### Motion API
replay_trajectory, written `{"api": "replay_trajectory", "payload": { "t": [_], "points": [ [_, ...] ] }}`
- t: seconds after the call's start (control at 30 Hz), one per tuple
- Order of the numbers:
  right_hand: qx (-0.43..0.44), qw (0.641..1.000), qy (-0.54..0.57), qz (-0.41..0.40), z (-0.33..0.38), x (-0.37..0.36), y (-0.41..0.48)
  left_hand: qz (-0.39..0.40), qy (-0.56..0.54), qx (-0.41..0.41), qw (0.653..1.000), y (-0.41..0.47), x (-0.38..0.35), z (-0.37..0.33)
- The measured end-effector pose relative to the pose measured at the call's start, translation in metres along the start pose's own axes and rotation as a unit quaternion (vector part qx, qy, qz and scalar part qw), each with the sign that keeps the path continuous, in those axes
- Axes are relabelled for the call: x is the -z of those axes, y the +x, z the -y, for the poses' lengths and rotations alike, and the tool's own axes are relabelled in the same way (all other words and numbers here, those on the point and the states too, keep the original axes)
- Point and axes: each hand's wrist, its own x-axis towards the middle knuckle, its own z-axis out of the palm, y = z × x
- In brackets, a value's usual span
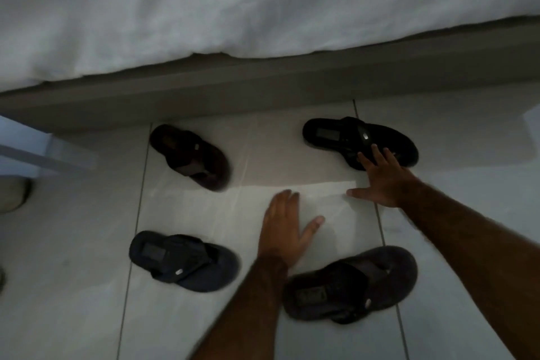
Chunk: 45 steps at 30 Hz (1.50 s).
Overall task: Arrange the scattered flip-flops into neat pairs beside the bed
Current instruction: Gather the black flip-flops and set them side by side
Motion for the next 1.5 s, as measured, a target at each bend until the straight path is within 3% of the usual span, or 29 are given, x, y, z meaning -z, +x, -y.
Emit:
{"api": "replay_trajectory", "payload": {
  "t": [0.27,0.33,0.37,0.43,0.5,0.6,0.73,1.1,1.27,1.5],
  "points": [
    [0.020,1.000,0.003,-0.004,-0.011,-0.002,0.003,-0.137,0.132,0.049,0.980,0.070,0.105,0.102],
    [0.023,1.000,0.009,-0.013,-0.011,-0.003,0.001,-0.190,0.147,0.149,0.959,0.066,0.126,0.127],
    [0.024,0.999,0.008,-0.020,-0.011,-0.004,-0.001,-0.217,0.114,0.254,0.935,0.053,0.129,0.138],
    [0.024,0.999,0.008,-0.035,-0.010,-0.007,-0.003,-0.234,0.017,0.461,0.856,0.015,0.120,0.152],
    [0.021,0.999,0.008,-0.040,-0.010,-0.006,-0.003,-0.215,-0.034,0.529,0.820,-0.027,0.092,0.151],
    [0.019,0.999,0.000,-0.032,-0.010,-0.005,-0.002,-0.161,-0.071,0.548,0.818,-0.058,0.054,0.124],
    [0.008,0.999,-0.024,-0.044,-0.010,-0.004,-0.005,-0.144,-0.111,0.532,0.827,-0.035,0.034,0.075],
    [-0.025,0.998,-0.032,-0.052,-0.044,-0.003,-0.025,-0.105,-0.101,0.356,0.923,0.022,-0.020,-0.061],
    [-0.054,0.997,0.020,-0.052,-0.081,-0.006,-0.033,-0.048,-0.038,0.214,0.975,0.054,-0.037,-0.110],
    [-0.140,0.981,0.092,-0.092,-0.137,-0.010,-0.030,0.031,-0.028,0.038,0.998,0.115,-0.047,-0.174]
  ]
}}
